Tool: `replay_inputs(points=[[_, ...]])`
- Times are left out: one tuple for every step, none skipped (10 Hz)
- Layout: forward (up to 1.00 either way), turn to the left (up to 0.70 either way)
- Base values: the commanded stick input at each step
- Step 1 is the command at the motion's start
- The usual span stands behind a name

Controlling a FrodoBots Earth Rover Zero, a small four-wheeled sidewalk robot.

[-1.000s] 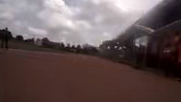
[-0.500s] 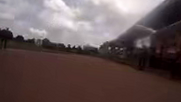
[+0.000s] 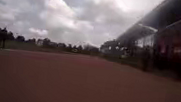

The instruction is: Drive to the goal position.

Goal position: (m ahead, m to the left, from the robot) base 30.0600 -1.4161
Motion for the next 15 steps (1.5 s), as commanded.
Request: replay_inputs(points=[[0.70,0.00],[0.70,0.00],[0.70,0.00],[0.70,0.00],[0.70,0.00],[0.70,0.00],[0.70,0.00],[0.70,0.00],[0.70,0.00],[0.70,0.00],[0.70,0.00],[0.70,0.00],[0.70,0.00],[0.70,0.00],[0.70,0.00]])
